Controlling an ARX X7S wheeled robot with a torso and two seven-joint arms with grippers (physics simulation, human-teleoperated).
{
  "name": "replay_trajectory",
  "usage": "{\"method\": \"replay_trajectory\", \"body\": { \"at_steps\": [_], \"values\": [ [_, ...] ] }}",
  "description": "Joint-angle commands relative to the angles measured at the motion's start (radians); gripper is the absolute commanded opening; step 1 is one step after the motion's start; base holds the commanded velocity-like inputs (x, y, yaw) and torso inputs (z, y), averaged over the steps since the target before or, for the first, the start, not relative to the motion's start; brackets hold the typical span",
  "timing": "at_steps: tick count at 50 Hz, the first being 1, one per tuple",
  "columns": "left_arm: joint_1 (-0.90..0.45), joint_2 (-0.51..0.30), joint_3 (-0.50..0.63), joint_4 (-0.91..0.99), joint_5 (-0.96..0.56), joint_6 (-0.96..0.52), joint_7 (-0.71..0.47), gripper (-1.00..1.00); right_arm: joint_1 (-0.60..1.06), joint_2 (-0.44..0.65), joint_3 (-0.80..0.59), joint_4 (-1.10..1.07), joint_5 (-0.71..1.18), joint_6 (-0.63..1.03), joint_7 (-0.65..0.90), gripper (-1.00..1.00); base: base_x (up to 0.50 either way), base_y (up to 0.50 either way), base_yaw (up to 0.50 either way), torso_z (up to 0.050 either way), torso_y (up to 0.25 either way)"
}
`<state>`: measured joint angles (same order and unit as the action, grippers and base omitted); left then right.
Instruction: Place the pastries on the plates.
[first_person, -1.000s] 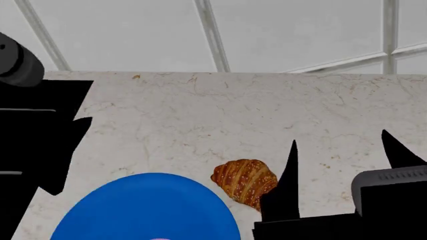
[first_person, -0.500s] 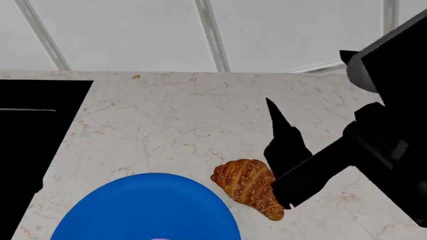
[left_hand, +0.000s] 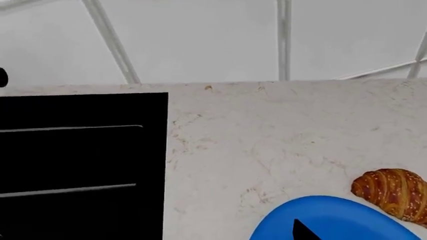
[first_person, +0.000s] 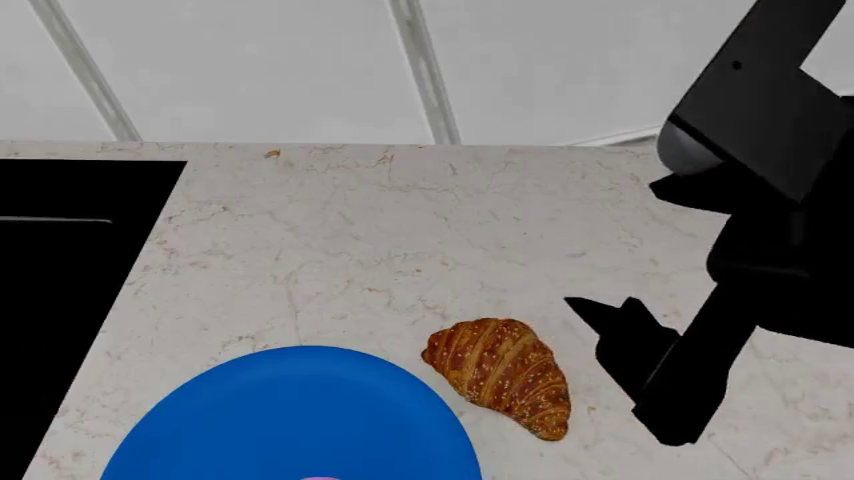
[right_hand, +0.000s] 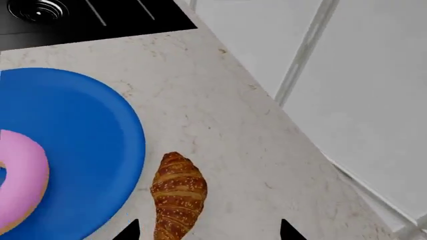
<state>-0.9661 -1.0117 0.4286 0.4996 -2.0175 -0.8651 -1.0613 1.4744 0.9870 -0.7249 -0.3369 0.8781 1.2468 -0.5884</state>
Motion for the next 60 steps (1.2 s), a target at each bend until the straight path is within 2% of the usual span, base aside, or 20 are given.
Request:
{"method": "replay_trajectory", "body": {
  "at_steps": [1,17,24,60],
  "values": [
    [0.044,-0.038,-0.022,0.016,-0.001,0.021,0.016,1.0,0.067,-0.04,-0.147,0.108,-0.151,-0.032,-0.124,1.0,0.0,0.0,0.0,0.0,0.0],
    [0.034,-0.025,-0.01,0.009,0.0,0.017,0.013,1.0,0.05,-0.16,-0.187,0.237,-0.22,-0.087,-0.082,1.0,0.0,0.0,0.0,0.0,0.0],
    [0.007,-0.06,-0.04,0.041,-0.052,0.037,-0.024,1.0,0.044,-0.193,-0.197,0.252,-0.22,-0.104,-0.09,1.0,0.0,0.0,0.0,0.0,0.0],
    [0.019,-0.101,-0.064,0.095,-0.1,0.071,-0.051,1.0,-0.024,-0.277,-0.247,0.31,-0.235,-0.159,-0.084,1.0,0.0,0.0,0.0,0.0,0.0]
  ]
}}
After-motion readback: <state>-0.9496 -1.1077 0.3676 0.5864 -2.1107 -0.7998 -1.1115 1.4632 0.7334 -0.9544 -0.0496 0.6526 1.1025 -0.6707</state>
